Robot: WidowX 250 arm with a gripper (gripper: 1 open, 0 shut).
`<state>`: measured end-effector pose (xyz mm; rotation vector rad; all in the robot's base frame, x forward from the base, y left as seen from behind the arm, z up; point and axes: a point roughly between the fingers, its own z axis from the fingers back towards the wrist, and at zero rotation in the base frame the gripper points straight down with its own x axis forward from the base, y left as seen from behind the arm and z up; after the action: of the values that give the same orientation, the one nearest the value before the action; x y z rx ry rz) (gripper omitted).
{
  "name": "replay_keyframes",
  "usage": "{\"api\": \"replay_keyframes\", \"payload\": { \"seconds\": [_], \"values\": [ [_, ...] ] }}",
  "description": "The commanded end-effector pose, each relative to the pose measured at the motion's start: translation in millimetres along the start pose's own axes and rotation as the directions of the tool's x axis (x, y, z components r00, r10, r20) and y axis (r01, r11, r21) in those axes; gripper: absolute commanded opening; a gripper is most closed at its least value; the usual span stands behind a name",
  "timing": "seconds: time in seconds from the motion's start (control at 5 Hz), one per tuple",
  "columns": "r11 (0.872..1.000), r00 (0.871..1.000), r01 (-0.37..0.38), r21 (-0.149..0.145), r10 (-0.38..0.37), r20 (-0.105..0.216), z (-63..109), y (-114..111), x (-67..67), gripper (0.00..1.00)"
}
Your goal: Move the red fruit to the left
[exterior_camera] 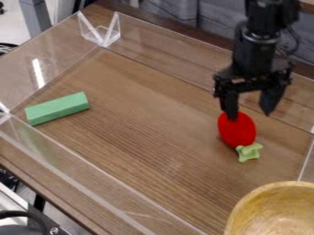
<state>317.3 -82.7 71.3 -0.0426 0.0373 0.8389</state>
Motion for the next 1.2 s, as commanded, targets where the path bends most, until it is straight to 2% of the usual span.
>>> {"api": "replay_keyframes", "payload": {
  "seconds": [0.0, 0.2, 0.8, 1.0],
  "values": [
    [0.999, 0.999, -0.027, -0.041, 0.029, 0.037, 17.2, -1, 12.2, 1.00],
    [0.999, 0.998, -0.040, -0.028, 0.041, 0.039, 18.2, 6, 21.3, 1.00],
    [0.999, 0.998, -0.043, 0.012, 0.042, 0.044, 11.0, -3, 2.6, 1.00],
    [0.995, 0.994, -0.101, 0.019, 0.100, 0.042, 9.2, -2, -1.7, 1.00]
  ]
}}
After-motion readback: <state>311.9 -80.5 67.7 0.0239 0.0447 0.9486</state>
